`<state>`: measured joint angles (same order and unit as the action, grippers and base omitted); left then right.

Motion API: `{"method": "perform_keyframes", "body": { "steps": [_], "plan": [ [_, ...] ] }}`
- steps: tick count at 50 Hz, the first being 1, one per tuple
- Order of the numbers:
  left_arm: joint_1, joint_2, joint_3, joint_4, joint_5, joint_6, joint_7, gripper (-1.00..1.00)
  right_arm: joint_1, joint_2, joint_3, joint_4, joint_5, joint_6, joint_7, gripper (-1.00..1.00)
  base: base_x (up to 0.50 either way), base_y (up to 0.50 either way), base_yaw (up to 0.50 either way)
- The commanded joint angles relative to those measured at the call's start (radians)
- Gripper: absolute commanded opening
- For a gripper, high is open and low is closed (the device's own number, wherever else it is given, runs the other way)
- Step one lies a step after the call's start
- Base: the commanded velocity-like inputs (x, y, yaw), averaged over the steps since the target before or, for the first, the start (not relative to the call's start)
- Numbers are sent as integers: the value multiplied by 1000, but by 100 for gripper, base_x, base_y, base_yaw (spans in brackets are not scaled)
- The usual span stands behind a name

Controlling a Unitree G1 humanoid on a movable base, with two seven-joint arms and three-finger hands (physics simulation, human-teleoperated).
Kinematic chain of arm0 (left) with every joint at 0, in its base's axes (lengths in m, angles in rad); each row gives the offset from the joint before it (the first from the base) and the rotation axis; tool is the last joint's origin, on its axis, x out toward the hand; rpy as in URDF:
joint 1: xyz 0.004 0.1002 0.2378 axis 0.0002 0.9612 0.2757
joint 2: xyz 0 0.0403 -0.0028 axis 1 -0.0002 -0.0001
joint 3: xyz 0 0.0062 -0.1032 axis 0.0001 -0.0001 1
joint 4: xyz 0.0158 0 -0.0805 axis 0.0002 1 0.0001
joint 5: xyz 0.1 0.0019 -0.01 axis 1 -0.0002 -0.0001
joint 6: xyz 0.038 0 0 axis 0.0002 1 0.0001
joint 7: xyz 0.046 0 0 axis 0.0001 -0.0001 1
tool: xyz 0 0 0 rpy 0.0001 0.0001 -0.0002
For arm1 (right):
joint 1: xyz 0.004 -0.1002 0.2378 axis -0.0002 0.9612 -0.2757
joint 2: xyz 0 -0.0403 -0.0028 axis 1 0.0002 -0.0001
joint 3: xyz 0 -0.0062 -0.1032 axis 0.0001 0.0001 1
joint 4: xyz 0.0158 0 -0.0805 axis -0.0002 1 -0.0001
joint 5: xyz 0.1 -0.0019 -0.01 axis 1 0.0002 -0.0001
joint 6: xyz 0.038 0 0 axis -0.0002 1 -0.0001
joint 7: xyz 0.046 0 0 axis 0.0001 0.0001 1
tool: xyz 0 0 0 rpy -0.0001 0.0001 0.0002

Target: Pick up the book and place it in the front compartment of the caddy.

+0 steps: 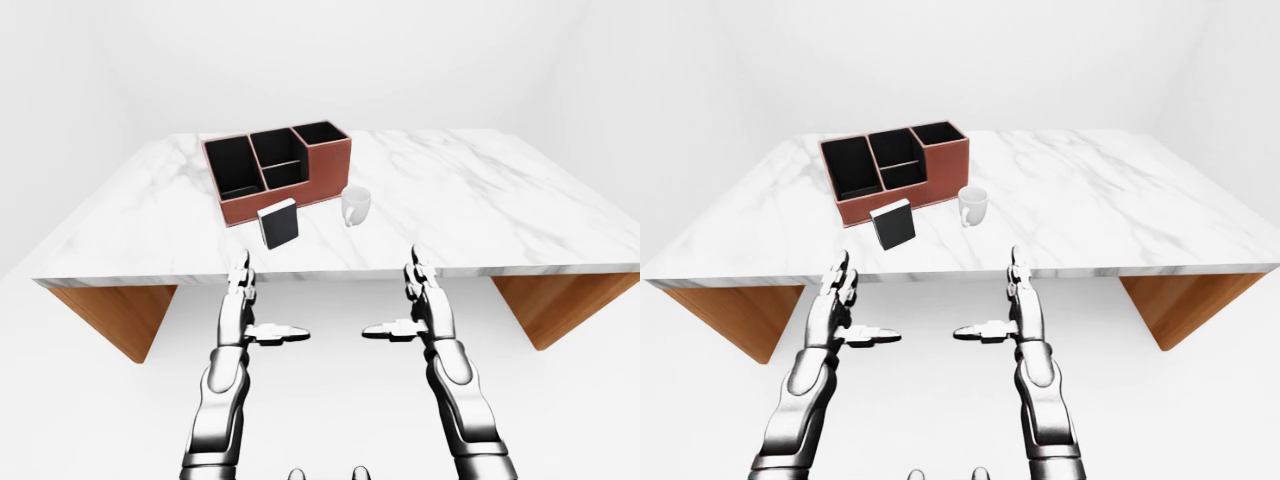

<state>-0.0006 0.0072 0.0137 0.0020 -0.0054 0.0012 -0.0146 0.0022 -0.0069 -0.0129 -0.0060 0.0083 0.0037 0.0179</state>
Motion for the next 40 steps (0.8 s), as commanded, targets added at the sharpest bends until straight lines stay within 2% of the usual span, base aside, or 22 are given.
{"method": "perform_keyframes", "body": {
  "steps": [1, 3, 5, 6, 7, 8, 11, 25, 40],
  "plan": [
    [-3, 12, 23, 9, -7, 2, -23, 100, 8, -7, -20, -33, 24, 18, 34, 100, 0, 0, 0],
    [-3, 12, 23, 9, -6, 4, -22, 100, 10, -7, -20, -34, 27, 16, 34, 100, 0, 0, 0],
    [0, 13, 22, -10, -4, 23, -20, 100, 13, -8, -20, -58, 32, 32, 35, 100, 0, 0, 0],
    [0, 13, 22, -11, -4, 24, -20, 100, 13, -8, -20, -59, 32, 33, 35, 100, 0, 0, 0],
    [3, 13, 22, -35, -4, 44, -21, 100, 17, -9, -18, -85, 29, 48, 35, 100, 0, 0, 0],
    [4, 13, 22, -40, -4, 47, -22, 100, 18, -9, -17, -94, 28, 53, 34, 100, 0, 0, 0],
    [11, 14, 21, -89, -2, 84, -24, 100, 19, -10, -18, -125, 28, 78, 36, 100, 0, 0, 0],
    [-2, 32, 64, -247, -9, 86, -36, 100, 28, -16, -29, -328, 27, 84, 41, 100, 0, 0, 0],
    [10, 31, 70, -381, -7, 86, -54, 100, 31, -14, -32, -438, 30, 84, 47, 100, 0, 0, 0]
  ]
}}
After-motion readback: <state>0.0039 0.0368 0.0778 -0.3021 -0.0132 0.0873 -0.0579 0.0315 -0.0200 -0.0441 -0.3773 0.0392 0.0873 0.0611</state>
